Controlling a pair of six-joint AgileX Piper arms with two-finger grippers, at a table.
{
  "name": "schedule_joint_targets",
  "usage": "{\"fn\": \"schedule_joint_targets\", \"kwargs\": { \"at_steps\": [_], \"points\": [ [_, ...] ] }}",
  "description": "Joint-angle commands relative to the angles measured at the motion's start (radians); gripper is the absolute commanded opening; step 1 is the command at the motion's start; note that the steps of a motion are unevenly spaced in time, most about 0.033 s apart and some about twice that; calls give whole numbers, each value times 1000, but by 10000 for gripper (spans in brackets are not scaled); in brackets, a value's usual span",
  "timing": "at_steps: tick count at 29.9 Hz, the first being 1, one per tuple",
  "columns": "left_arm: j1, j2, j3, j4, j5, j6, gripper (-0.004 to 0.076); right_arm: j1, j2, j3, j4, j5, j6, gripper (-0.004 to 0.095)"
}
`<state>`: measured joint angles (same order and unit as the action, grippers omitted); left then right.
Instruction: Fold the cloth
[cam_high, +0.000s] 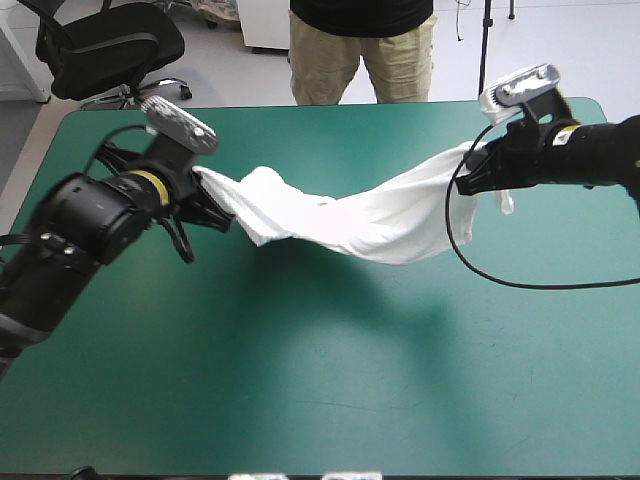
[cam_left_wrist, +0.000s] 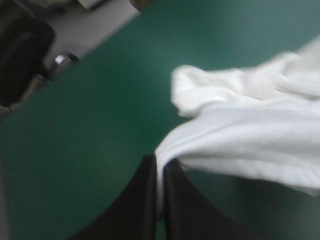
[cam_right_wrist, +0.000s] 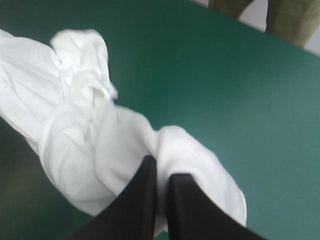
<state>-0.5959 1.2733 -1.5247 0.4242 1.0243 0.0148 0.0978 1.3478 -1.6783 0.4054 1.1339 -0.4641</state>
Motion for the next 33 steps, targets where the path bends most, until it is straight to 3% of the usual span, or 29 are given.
{"fn": "schedule_joint_targets", "kwargs": {
  "at_steps": [1,8,15,19,25,29,33],
  "points": [
    [-3,-37,-231,123,5,26,-17,-3,-51,-163,57,1,-15,-13],
    [-3,-37,-640,140,-18,159,-17,-3,-51,-460,91,114,-15,-13],
    [-3,-37,-891,140,11,222,-17,-3,-99,-680,104,114,-7,-13],
    [-3,-35,-905,136,31,224,-17,-3,-133,-705,57,114,17,-13],
    [-3,30,-877,129,206,207,-17,-3,-147,-627,-87,114,100,-13],
    [-3,88,-762,129,267,161,-17,-3,-147,-495,-217,114,144,-13],
    [-3,161,-587,112,254,113,-17,-3,-122,-339,-348,112,168,-13]
  ]
}}
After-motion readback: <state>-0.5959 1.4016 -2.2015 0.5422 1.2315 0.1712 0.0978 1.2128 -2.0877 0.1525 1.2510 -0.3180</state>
